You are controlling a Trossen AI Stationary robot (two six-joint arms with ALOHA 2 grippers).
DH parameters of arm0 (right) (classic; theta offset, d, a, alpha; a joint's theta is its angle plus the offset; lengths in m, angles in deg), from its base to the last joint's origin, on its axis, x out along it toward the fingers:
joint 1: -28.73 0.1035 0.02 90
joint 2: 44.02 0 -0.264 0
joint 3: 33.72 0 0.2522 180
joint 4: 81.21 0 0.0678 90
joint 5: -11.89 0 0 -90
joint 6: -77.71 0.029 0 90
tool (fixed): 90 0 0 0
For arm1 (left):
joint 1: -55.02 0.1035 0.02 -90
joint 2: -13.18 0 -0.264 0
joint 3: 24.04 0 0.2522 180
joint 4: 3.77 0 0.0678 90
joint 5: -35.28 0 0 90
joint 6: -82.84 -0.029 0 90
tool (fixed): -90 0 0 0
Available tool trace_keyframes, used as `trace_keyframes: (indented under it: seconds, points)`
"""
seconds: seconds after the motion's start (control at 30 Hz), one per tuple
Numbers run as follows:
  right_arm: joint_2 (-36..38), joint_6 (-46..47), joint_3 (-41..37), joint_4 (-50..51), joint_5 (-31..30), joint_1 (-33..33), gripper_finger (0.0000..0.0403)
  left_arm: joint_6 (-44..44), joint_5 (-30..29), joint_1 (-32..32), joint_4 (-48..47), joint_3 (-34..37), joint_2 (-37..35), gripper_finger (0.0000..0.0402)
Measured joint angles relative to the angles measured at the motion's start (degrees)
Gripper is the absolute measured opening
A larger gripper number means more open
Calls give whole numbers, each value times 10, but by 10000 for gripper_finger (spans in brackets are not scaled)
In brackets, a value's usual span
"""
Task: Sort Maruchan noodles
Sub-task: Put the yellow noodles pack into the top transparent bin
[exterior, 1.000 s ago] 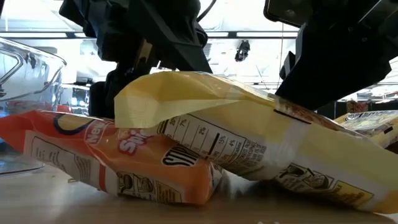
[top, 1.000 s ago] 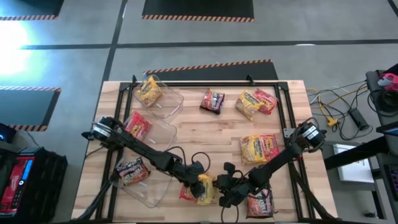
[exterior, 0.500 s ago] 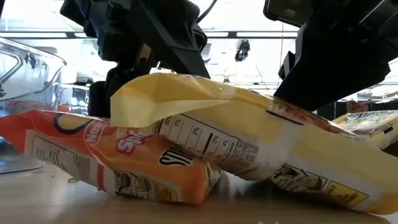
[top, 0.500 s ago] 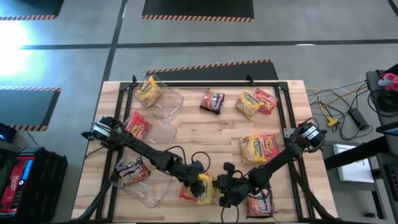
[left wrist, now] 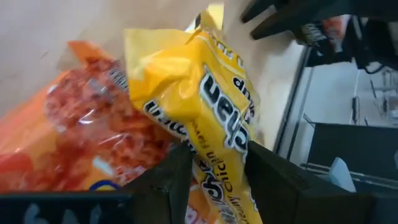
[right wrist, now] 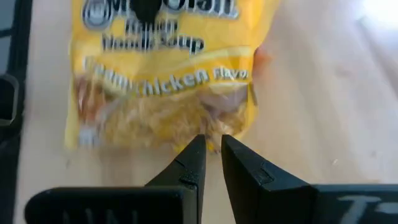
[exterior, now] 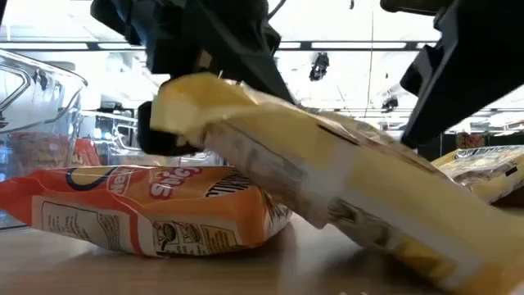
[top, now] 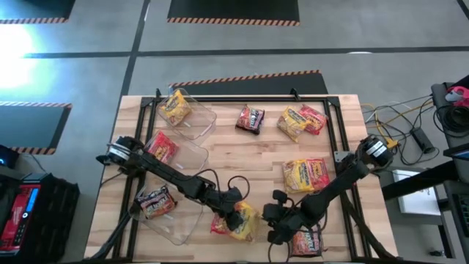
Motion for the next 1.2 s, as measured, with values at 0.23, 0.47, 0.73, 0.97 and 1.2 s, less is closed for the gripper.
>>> trace_keyframes:
  seconds: [0.23,0.47,0.73,0.97,1.2]
  points:
    - [2,10,0,5,25,1,43,-44,3,8,-7,-28,-2,88]
    - [0,27,0,8,63,5,43,-78,9,9,-46,-55,-3,54]
    - [-3,49,0,-45,82,20,43,-97,8,14,-51,-49,-3,41]
    - [-40,40,1,-105,60,26,43,-137,4,19,-55,-51,-3,41]
    - [-65,48,3,-129,55,25,43,-178,33,19,-59,-55,-3,57]
